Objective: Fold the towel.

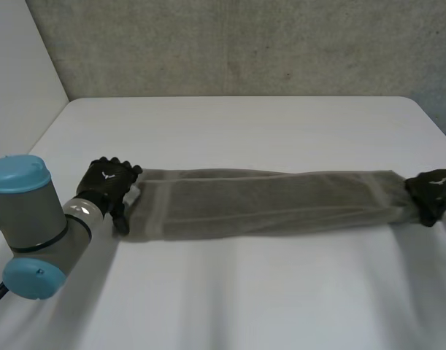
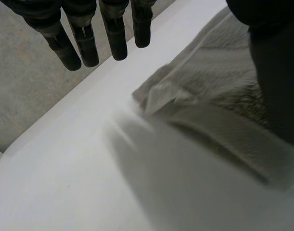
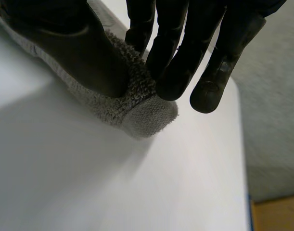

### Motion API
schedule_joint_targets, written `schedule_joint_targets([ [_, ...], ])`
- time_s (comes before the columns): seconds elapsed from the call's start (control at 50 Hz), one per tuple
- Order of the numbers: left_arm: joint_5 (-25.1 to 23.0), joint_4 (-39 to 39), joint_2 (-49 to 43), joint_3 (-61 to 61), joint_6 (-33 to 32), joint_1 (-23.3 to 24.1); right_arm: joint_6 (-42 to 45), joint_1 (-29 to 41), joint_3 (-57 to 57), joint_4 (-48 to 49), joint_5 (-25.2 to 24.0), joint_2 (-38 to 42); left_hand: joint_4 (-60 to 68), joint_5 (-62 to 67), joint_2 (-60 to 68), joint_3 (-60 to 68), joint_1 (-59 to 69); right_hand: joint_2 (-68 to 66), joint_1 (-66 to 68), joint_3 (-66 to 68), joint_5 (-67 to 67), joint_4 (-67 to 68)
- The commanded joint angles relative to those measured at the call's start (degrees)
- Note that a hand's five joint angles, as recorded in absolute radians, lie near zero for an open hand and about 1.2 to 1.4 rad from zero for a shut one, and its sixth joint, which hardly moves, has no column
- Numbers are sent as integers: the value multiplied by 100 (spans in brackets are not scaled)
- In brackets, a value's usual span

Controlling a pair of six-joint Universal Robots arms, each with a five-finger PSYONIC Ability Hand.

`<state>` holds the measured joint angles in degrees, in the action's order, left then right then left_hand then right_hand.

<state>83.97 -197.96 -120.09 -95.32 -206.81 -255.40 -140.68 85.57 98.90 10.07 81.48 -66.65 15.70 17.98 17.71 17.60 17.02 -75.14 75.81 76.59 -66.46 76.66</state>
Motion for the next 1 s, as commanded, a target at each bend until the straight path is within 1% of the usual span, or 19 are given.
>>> schedule_joint_targets([
  [0.02,5,56,187,-83,9,95,769,-664,-239,-40,52,-85,74,-1154,-127,-116,-58,-486,419,341,-354,334],
  [0.26,5,232,1163,-92,97,87,1069,-357,-1444,-304,553,-235,-145,-1373,-346,-335,-277,-486,419,341,-354,334],
  [0.3,-3,346,1443,-22,175,78,1052,307,-1968,-566,606,-454,-195,-1423,-396,-385,-327,-486,419,341,-354,334],
  [0.32,-3,346,1444,-22,176,78,1052,311,-1971,-568,606,-454,-195,-1423,-396,-385,-327,-486,419,341,-354,334],
  [0.36,-3,390,1593,66,289,78,1008,1141,-2487,-778,632,-463,-245,-1473,-446,-435,-377,-486,419,341,-354,334],
  [0.42,-3,408,1638,128,360,87,964,1603,-2710,-840,641,-454,-245,-1473,-446,-435,-378,-486,419,341,-354,334],
  [0.46,5,443,1664,215,483,95,981,2565,-3033,-866,641,-262,-245,-1473,-446,-435,-378,-486,419,341,-354,334],
  [0.48,5,443,1664,216,483,96,981,2570,-3035,-866,641,-261,-245,-1473,-446,-435,-378,-486,419,341,-354,334],
  [0.52,5,495,1664,259,588,104,1008,3514,-3245,-858,615,193,-245,-1473,-446,-435,-378,-486,419,341,-354,334],
  [0.54,5,496,1664,259,589,104,1008,3519,-3246,-858,615,196,-245,-1473,-446,-435,-378,-486,419,341,-354,334],
  [0.58,5,522,1647,259,667,157,1052,4350,-3394,-831,589,651,-245,-1473,-446,-435,-378,-486,419,341,-354,334],
  [0.64,5,522,1620,259,703,201,1052,4661,-3430,-822,562,881,-245,-1473,-446,-435,-378,-486,419,341,-354,334],
  [0.68,5,522,1568,242,747,262,1139,5108,-3483,-831,580,1415,-229,-1457,-430,-419,-361,-486,419,341,-354,334],
  [0.8,5,522,1409,242,764,412,1245,5435,-3501,-875,597,1989,-212,-1440,-413,-402,-344,-486,419,341,-354,334],
  [0.84,5,513,1331,277,782,569,1175,5444,-3474,-858,615,2094,-212,-1440,-413,-402,-344,2651,-2719,-2797,2783,-2804],
  [0.86,5,513,1330,277,782,570,1175,5444,-3474,-858,615,2094,-212,-1440,-413,-402,-344,2670,-2737,-2815,2802,-2823],
  [0.9,5,496,1321,286,852,658,1009,5365,-3422,-831,624,1998,-228,-1456,-429,-418,-361,5967,-6035,-6112,6099,-6120],
  [0.96,5,496,1313,303,879,676,788,5321,-3386,-858,624,1831,-212,-1440,-413,-402,-344,6514,-6581,-6659,6646,-6666],
  [1.0,5,487,1304,373,923,780,98,5058,-3142,-840,606,1193,-212,-1440,-413,-402,-344,6514,-6581,-6659,6646,-6666],
])
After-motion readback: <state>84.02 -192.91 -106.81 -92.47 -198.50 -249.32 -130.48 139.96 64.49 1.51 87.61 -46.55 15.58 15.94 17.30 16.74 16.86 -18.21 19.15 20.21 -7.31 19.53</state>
